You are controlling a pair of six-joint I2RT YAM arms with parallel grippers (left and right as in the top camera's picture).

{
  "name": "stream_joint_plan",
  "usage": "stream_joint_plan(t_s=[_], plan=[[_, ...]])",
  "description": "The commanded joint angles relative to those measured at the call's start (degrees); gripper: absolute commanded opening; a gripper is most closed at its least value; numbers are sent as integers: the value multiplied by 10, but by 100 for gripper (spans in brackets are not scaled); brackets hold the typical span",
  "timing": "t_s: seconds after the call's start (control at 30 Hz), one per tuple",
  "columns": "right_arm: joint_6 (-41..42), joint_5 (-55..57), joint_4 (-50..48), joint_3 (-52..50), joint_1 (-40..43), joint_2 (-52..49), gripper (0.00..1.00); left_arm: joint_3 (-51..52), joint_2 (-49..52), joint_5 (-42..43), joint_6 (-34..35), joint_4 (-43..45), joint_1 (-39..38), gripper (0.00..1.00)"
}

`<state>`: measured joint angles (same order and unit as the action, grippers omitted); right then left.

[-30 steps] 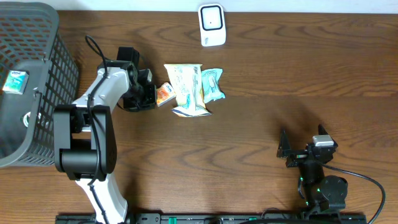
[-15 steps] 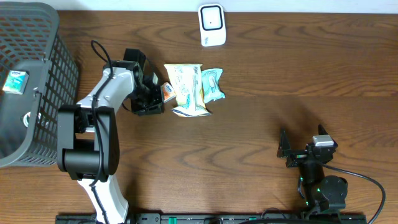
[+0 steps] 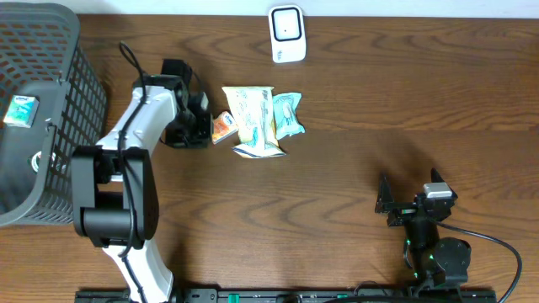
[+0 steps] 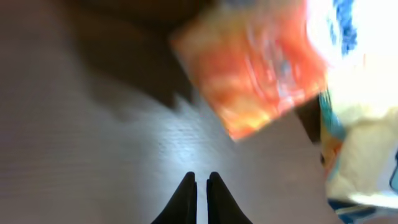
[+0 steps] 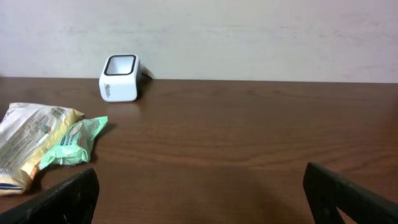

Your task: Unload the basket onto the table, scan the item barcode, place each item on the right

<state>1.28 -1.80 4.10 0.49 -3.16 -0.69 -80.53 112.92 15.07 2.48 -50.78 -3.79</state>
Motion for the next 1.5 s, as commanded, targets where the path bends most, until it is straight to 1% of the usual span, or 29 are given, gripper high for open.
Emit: stream_joint_plan(t_s=[0.0, 0.07, 0.1, 0.23, 0.4, 0.63, 0.7, 0.8, 0.87, 1.1, 1.3, 1.47], plan=[[8, 2, 2, -2, -2, 4, 99, -15, -14, -42, -16, 37, 6, 8], [8, 2, 2, -2, -2, 4, 99, -14, -14, -42, -11, 76, 6, 7], [8, 2, 2, -2, -2, 4, 99, -13, -14, -42, 7, 108, 6, 7], [8, 2, 2, -2, -2, 4, 99, -3, -14, -42, 56, 183, 4, 7], [8, 1, 2, -2, -2, 4, 99, 21, -13, -42, 58, 242, 5, 8], [8, 2, 2, -2, -2, 4, 99, 57, -7, -37, 59, 239, 5, 7], [8, 1, 2, -2, -2, 4, 99, 73, -7, -14, 76, 239, 5, 8], [8, 1, 2, -2, -2, 4, 99, 81, -7, 30, 78, 236, 5, 8], [8, 2, 2, -2, -2, 4, 99, 81, -7, 41, 78, 223, 4, 8], [8, 2, 2, -2, -2, 4, 99, 81, -7, 43, 78, 154, 5, 8], [8, 2, 2, -2, -2, 4, 99, 81, -7, 96, 77, 110, 5, 8], [8, 2, 2, -2, -2, 4, 99, 77, -8, 76, 77, 106, 8, 8]])
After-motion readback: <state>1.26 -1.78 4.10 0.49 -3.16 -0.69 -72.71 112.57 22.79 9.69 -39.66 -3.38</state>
